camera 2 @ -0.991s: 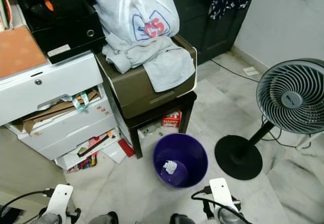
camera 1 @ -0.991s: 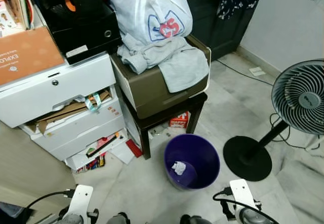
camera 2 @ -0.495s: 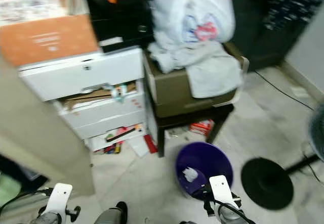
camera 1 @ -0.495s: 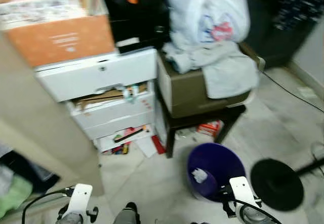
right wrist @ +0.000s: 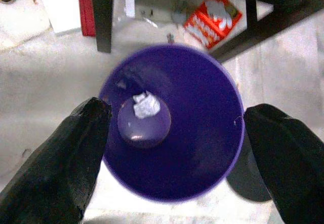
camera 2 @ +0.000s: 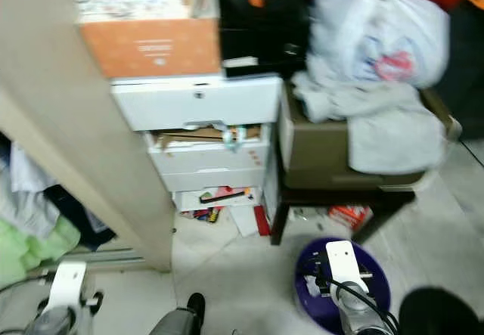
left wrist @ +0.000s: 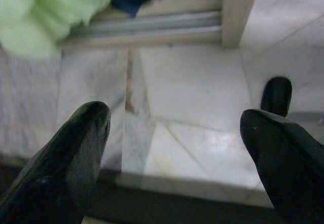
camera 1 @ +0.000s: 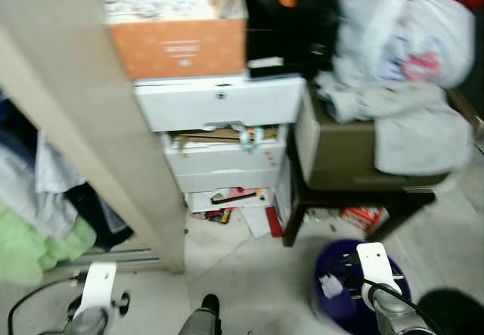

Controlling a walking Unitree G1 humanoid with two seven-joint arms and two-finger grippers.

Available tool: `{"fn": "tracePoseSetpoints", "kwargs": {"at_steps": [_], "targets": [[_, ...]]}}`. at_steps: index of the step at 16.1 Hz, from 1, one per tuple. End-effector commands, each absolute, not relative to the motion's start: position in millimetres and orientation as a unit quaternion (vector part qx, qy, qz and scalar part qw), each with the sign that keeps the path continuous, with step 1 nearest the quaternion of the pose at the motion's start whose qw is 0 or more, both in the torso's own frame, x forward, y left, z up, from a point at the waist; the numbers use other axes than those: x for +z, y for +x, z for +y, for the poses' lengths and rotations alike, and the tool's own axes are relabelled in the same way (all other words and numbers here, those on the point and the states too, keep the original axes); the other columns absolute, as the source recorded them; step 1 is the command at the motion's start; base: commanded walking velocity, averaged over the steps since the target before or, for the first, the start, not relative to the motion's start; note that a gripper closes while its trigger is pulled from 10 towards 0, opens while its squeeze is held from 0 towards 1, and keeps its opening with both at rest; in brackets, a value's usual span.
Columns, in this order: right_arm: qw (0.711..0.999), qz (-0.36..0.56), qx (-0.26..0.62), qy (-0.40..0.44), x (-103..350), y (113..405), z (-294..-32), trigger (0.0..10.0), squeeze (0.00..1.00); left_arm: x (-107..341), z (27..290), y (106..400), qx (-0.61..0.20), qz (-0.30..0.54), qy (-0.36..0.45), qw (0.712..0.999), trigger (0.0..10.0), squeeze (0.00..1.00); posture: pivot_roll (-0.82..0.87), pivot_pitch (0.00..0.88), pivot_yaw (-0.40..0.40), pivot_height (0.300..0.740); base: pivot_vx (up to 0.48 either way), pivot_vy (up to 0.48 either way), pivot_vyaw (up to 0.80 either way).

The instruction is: Clean up the room

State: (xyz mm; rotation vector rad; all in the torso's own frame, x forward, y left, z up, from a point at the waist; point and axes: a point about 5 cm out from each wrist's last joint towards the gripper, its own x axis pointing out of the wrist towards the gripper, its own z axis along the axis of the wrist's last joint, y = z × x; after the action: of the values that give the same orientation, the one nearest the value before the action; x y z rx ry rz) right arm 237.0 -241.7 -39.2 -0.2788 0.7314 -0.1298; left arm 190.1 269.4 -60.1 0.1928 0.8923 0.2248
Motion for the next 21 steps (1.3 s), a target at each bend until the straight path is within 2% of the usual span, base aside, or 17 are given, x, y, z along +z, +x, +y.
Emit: {"fn": "tracePoseSetpoints", "kwargs": {"at_steps": [1,2,5,8,12,15,17,21], "targets": [[0.923,0.355,-0.07,-0.133,-39.3,235.5,-244.1,10.0,0.0,-58.2,272.2,191.2,0.118,0.422,0.096,0.894,10.0,0.0,0.0,0.145,-0.009,0.74,0.0,0.0,0.8],[0.924,0.352,-0.073,-0.134,-38.2,236.3,-245.3,10.0,0.0,-56.1,272.6,194.2,0.123,0.412,0.094,0.898,10.0,0.0,0.0,0.145,-0.011,0.74,0.0,0.0,0.8],[0.941,0.282,-0.082,-0.167,-13.5,258.9,-256.4,10.0,0.0,-24.5,286.4,230.8,0.137,0.322,0.088,0.932,10.0,0.0,0.0,0.152,-0.015,0.74,0.0,0.0,0.8],[0.955,0.224,-0.088,-0.176,8.3,277.5,-259.6,10.0,0.0,-4.1,290.8,250.4,0.139,0.267,0.089,0.949,10.0,0.0,0.0,0.159,-0.015,0.74,0.0,0.0,0.78],[0.972,0.142,-0.096,-0.16,36.8,294.6,-254.4,10.0,0.0,24.6,277.6,274.6,0.103,0.177,0.098,0.974,10.0,0.0,-0.02,0.172,-0.009,0.74,0.0,0.0,0.47],[0.985,0.087,-0.075,-0.129,55.1,291.4,-235.5,10.0,0.0,55.6,261.8,269.5,0.079,0.087,0.096,0.988,10.0,0.0,-0.02,0.178,-0.015,0.74,0.0,0.0,0.0],[0.989,0.067,-0.054,-0.123,67.1,281.2,-222.7,10.0,0.0,79.3,240.3,260.1,0.024,0.024,0.119,0.992,10.0,0.0,-0.02,0.183,-0.024,0.74,0.0,0.0,0.0],[0.991,0.033,-0.04,-0.127,89.3,264.8,-217.0,10.0,0.0,98.0,223.2,243.2,-0.011,-0.014,0.129,0.991,10.0,0.0,-0.02,0.184,-0.024,0.74,0.0,0.0,0.0]]}}
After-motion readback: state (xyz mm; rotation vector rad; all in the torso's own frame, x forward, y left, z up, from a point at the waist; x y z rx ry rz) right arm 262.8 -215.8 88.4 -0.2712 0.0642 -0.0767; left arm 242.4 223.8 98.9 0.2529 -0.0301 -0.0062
